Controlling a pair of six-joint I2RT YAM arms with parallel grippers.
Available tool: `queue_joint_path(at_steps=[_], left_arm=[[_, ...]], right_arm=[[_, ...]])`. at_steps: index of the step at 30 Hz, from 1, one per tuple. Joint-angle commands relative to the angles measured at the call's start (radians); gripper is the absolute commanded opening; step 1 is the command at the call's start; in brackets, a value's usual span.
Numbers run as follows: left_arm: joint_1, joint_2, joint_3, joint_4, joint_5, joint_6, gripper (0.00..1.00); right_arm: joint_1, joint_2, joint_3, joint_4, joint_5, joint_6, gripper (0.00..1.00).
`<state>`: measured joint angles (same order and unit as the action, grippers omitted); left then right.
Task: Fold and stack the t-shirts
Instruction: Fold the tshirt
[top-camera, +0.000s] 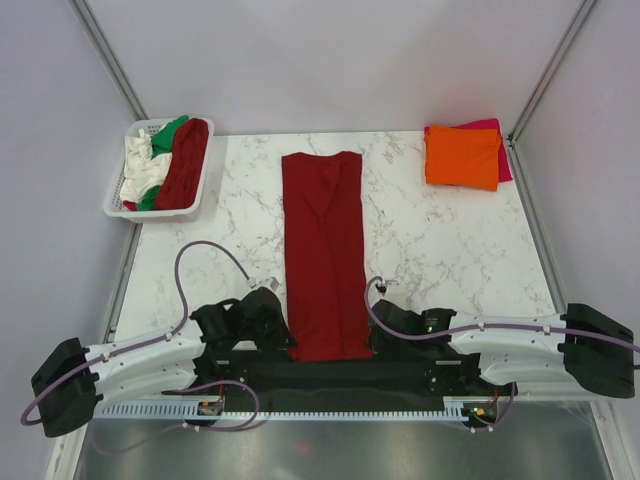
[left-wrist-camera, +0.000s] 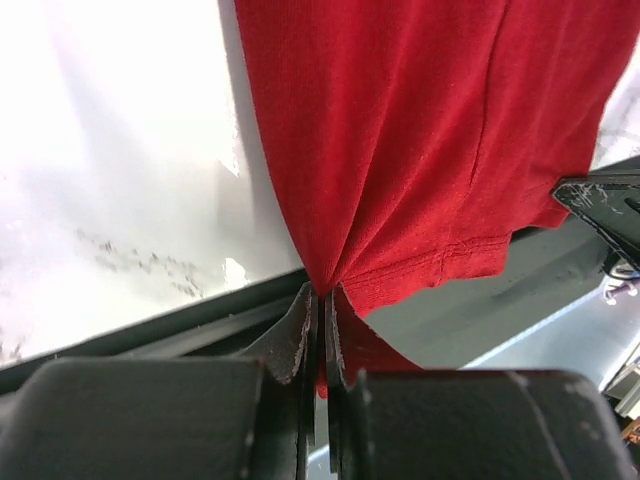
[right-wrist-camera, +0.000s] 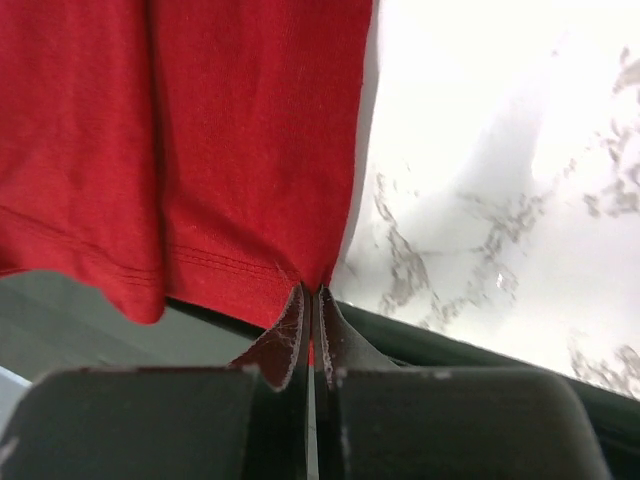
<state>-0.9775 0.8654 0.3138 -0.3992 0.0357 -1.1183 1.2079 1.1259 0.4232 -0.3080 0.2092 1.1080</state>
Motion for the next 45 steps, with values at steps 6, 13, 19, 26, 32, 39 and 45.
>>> queue_joint_path(at_steps=[6, 13, 19, 26, 32, 39, 45], left_arm=[[-0.009, -0.043, 0.208, -0.234, -0.068, 0.018, 0.04], [0.003, 0.082, 0.401, -0.313, -0.191, 0.107, 0.1], [0.112, 0.239, 0.565, -0.328, -0.194, 0.221, 0.1], [0.322, 0.461, 0.737, -0.325, -0.126, 0.389, 0.09], [0.442, 0.685, 0.909, -0.302, -0.1, 0.523, 0.08], [0.588, 0.978, 1.137, -0.285, 0.036, 0.572, 0.08], [0.626, 1.188, 1.357, -0.299, 0.085, 0.618, 0.32]], right_arm=[[0.035, -0.061, 0.146, -0.155, 0.052, -0.017, 0.0], [0.009, 0.008, 0.396, -0.35, 0.289, -0.166, 0.0], [-0.155, 0.119, 0.558, -0.338, 0.334, -0.373, 0.0], [-0.329, 0.304, 0.736, -0.246, 0.317, -0.549, 0.0], [-0.442, 0.501, 0.874, -0.194, 0.274, -0.616, 0.0], [-0.539, 0.771, 1.058, -0.192, 0.242, -0.637, 0.0], [-0.62, 0.938, 1.23, -0.218, 0.193, -0.631, 0.0]])
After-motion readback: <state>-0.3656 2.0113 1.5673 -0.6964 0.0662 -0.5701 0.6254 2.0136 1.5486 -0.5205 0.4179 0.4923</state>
